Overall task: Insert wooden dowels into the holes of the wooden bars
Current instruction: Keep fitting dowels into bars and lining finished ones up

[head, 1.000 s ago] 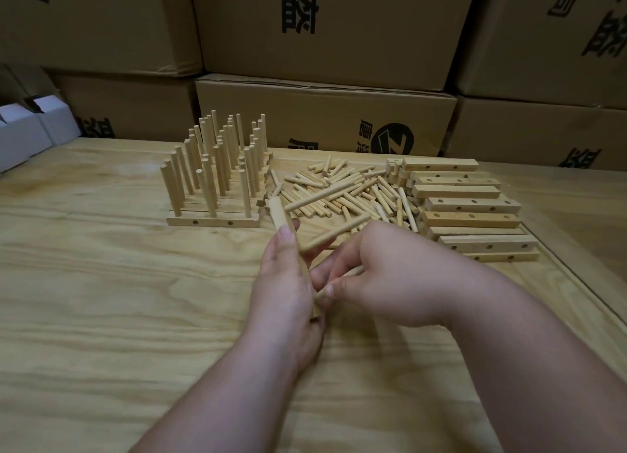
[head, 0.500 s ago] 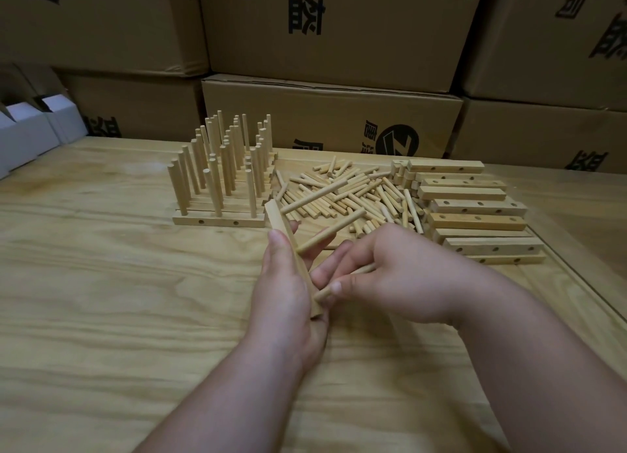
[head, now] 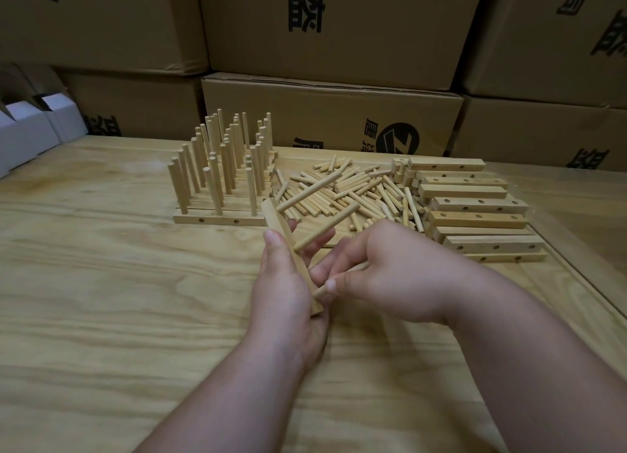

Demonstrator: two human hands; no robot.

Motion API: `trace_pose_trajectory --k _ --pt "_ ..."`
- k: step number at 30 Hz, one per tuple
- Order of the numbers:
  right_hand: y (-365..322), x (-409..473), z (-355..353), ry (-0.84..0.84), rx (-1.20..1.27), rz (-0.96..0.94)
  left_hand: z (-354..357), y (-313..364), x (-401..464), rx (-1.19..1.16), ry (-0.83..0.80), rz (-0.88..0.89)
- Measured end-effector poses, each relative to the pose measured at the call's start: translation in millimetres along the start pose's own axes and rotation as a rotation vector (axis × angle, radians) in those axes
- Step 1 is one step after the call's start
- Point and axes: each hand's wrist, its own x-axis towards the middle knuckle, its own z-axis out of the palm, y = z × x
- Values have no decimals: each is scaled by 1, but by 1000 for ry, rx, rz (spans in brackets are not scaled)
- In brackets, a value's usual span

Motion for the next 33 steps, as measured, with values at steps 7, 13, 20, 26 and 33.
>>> trace_pose_trajectory --k 7,13,20,26,33 --pt "-1 -2 1 -1 15 9 -2 -1 2 -4 -24 5" --pt "-7 -6 3 72 -168 -75 -3 -2 4 -11 -24 -35" --pt "-6 -17 -22 -63 107 -69 -2 0 4 10 -59 -93" --pt "-1 -20 -45 381 135 -170 2 0 4 -47 -123 -168" --pt "-2 -20 -41 413 -58 -249 4 0 -1 -31 -170 -254"
